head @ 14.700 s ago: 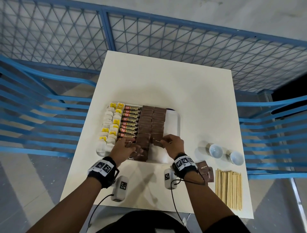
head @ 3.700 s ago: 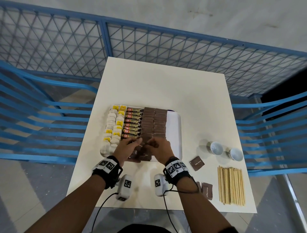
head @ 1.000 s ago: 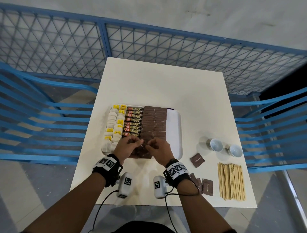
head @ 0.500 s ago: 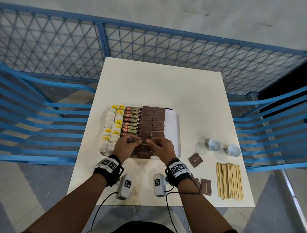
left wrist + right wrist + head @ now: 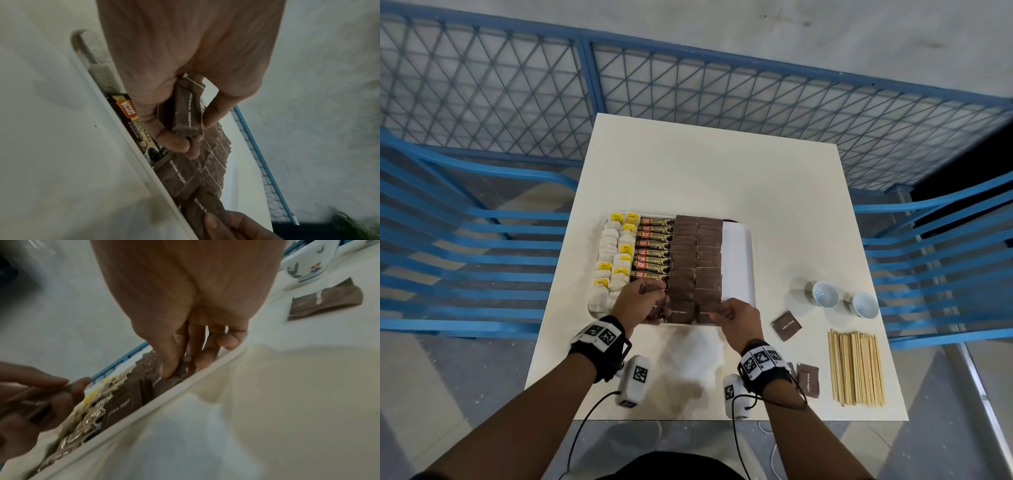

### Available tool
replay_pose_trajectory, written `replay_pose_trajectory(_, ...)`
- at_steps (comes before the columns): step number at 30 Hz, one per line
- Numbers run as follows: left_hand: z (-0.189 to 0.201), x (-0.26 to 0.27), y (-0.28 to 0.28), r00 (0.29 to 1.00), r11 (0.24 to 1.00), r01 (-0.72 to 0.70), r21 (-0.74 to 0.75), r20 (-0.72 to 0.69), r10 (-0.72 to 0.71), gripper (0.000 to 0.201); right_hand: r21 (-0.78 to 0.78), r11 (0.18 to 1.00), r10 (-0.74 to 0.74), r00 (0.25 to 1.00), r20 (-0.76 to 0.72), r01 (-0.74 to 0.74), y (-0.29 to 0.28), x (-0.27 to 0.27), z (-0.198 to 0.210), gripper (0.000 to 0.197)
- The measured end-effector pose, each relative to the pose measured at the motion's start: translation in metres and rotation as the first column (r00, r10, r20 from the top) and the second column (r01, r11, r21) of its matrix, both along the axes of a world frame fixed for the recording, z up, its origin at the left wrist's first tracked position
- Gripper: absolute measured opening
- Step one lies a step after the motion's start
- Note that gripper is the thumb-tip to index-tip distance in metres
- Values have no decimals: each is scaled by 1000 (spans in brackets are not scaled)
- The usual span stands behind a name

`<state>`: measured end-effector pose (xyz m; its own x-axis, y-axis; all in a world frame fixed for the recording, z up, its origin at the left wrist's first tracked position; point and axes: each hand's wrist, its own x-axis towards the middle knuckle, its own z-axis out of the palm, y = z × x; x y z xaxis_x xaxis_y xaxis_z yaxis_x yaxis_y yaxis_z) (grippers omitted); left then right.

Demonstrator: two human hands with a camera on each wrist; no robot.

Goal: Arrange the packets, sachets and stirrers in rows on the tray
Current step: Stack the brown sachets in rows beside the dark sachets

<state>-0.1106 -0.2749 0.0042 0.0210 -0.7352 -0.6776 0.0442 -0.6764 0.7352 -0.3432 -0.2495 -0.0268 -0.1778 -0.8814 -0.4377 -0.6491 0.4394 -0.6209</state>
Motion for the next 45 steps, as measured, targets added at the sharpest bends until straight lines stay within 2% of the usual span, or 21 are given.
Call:
replay_pose_trajectory(3,-1,-1,-1,999,999,34,16,-13,-34,30,-9,1000,-24,999,-47,23,-1,7,-1,15)
replay_pose_trajectory(12,-5,0,3,999,999,49,-17,-14,-49,35,-11,998,-68,997,-37,67,5,10,1,39)
replay_pose_trajectory(16,-5,0,3,999,999,35,-9,-29,-35,35,-13,999,-49,997,-52,48,2,13,2,37)
replay_pose_trajectory(23,-2,2,6,996,998,53,-19,-69,-55,42,-24,995,-97,995,-10,97,-1,12,0,32)
replay_pose_trajectory(27,0,2,9,990,994,100,-34,-93,-103,34,-21,995,-99,995,5,99,0,12,-2,32)
replay_pose_trajectory(34,3,1,9,994,996,85,-11,-72,-86,23,-7,995,-99,995,-4,99,-1,10,1,37)
replay_pose_trajectory(37,7,1,8,995,997,71,8,-71,-70,22,-114,987,-117,993,-27,113,-1,11,10,37)
replay_pose_trajectory(40,10,-1,8,994,998,67,10,-84,-66,19,-246,968,-56,998,2,55,-3,22,19,28)
replay_pose_trajectory(43,13,-6,7,996,998,54,11,-69,-53,15,-153,985,97,983,155,-73,-10,41,28,32)
replay_pose_trajectory(45,16,-9,8,995,998,56,20,-78,-55,12,-108,979,188,968,167,-171,-16,50,31,27)
